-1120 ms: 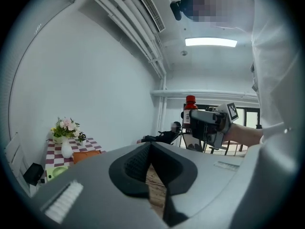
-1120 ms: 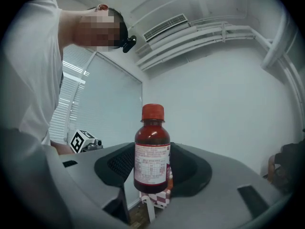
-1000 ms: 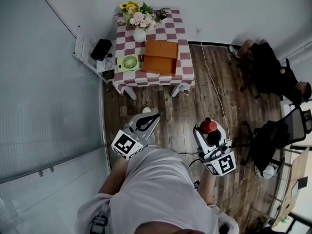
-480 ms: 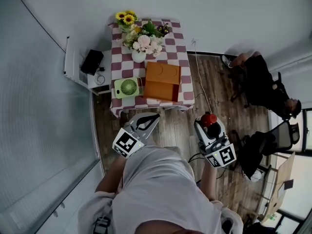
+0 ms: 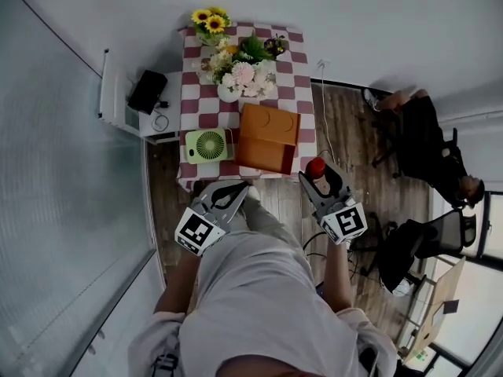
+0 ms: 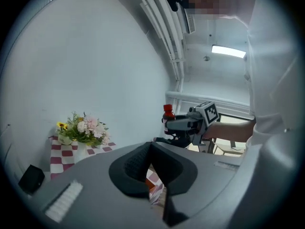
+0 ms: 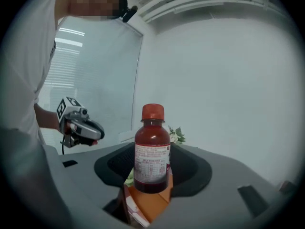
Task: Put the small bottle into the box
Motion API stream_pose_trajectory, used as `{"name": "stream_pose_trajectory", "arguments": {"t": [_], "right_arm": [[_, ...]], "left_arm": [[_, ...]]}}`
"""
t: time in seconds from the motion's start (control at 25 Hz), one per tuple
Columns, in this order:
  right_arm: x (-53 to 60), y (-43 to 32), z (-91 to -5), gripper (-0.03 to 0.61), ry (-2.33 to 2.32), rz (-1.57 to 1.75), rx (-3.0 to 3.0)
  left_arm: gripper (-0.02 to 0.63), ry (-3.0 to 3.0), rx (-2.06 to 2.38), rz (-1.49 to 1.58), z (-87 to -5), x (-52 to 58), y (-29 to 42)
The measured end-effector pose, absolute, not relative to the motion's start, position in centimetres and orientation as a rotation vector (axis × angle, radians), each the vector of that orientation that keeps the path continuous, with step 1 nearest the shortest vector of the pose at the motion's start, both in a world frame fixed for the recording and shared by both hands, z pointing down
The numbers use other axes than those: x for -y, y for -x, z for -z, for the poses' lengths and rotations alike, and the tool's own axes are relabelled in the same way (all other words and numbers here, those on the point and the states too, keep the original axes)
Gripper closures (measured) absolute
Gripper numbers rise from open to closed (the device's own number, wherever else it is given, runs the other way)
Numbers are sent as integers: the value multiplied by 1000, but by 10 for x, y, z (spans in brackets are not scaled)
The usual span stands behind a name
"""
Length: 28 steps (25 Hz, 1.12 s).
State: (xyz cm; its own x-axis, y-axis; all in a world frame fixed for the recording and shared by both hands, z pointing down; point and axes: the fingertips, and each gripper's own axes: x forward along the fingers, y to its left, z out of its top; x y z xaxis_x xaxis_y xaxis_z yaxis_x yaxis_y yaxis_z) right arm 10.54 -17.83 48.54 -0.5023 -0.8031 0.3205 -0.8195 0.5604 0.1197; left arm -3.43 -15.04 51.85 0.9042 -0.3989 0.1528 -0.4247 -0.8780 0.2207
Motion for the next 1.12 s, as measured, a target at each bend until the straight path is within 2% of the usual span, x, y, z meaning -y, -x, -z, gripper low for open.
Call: {"name": "stream_pose_trajectory", "arguments": {"t": [0.52,0.84,1.12], "right_arm": [[256,-95,-685,357,-777,-69,2206],[246,-88,-806,357,-445,-175,2030],[228,-88,-871,357,-245,-244,1912]], "left_arm": [[624,-2638,989,-207,-530,180,54],[623,-2569,1156,-207,-531,186,71],[623,-2466,1307,-193,-537,178,94]]}}
